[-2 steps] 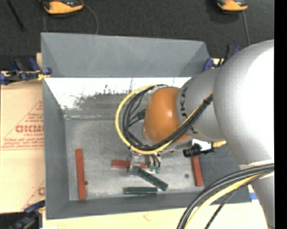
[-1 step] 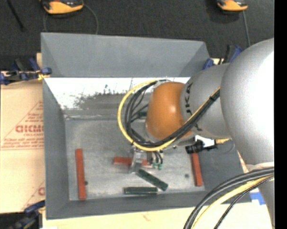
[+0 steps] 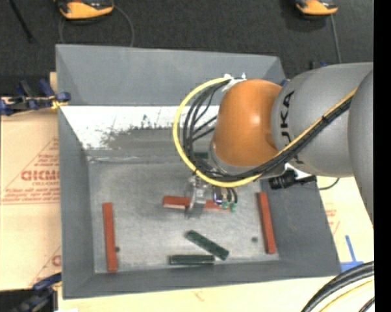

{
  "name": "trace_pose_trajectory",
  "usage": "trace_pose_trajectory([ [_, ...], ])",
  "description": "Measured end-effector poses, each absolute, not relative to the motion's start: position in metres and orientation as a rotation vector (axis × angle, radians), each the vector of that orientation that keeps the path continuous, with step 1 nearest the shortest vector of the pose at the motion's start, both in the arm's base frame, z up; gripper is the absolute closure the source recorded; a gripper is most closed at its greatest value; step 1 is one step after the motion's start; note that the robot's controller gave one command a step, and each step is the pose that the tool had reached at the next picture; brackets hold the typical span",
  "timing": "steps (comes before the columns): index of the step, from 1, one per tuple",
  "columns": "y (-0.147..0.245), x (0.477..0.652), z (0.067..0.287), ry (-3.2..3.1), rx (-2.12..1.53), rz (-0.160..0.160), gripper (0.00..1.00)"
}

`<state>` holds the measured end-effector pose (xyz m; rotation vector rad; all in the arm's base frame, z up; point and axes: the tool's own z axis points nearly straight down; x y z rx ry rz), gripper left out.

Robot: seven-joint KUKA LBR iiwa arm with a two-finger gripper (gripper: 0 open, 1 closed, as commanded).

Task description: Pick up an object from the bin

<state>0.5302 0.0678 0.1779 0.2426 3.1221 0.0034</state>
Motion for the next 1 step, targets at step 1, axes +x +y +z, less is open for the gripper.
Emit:
trace_pose_trajectory([
  [1,0.0667,0.5314,0.1820,3.128,0.237,0.000,1.00],
])
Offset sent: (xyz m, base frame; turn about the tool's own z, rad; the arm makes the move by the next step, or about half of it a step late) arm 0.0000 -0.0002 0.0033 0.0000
